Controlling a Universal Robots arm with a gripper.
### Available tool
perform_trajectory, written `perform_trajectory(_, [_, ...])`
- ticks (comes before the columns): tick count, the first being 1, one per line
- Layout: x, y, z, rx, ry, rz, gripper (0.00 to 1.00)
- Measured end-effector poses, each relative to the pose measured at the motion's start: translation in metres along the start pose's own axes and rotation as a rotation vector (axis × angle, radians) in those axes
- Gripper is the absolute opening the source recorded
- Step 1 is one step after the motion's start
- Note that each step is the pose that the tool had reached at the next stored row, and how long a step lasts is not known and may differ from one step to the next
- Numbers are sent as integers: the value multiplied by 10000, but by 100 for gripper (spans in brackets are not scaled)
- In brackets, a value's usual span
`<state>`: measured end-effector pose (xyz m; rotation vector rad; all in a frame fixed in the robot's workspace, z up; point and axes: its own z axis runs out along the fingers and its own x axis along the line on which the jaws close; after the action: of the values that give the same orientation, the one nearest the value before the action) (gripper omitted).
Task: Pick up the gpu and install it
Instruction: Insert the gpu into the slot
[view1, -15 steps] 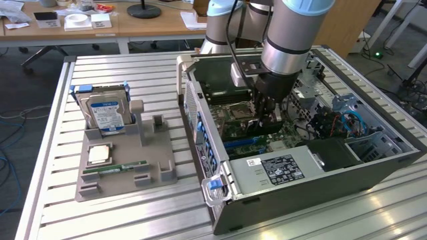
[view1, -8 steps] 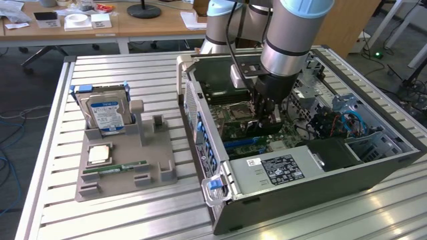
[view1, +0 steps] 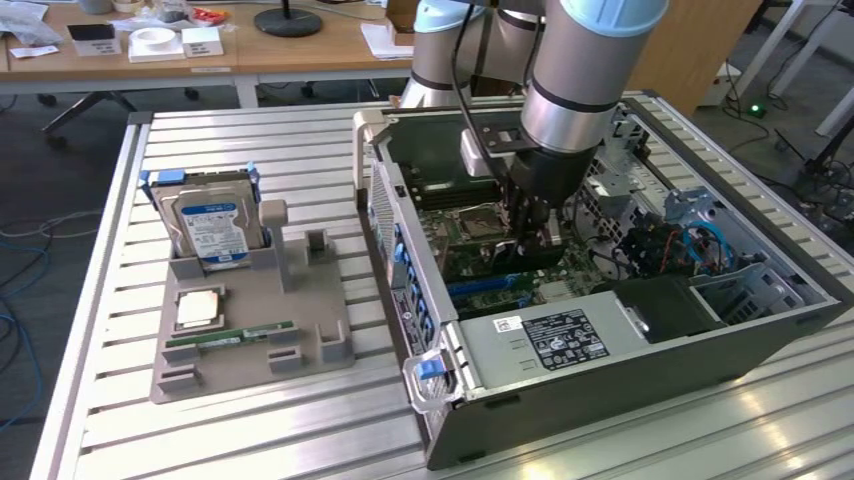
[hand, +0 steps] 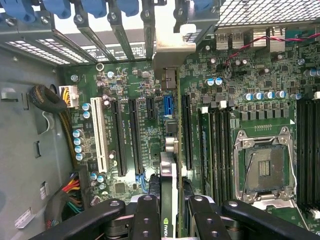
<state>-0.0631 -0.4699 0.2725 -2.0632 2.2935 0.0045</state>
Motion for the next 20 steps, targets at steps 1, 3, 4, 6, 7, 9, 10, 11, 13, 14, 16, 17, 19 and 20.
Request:
perform_trajectory(1, [0,3,2,1,-1,1,27])
perform_trajectory(3, [1,10,5,0,0,0,27])
perform_trajectory(4, [2,15,6,0,0,0,27])
perform_trajectory(6, [3,26,8,0,1,0,27])
perform_trajectory(7, [4,38,10,0,-1,0,27])
perform_trajectory(9, [5,49,11,1,-2,-1,27])
perform_trajectory(10, [6,54,10,0,0,0,27])
perform_trajectory(11, [6,59,10,0,1,0,27])
perform_trajectory(13, [7,66,10,0,0,0,27])
perform_trajectory(14, [7,70,10,0,0,-1,27])
perform_trajectory(16, [8,77,10,0,0,0,27])
perform_trajectory(17, [9,82,10,-1,0,0,27])
perform_trajectory(19, [10,95,9,0,0,0,27])
perform_trajectory(20, [11,102,9,0,0,-1,27])
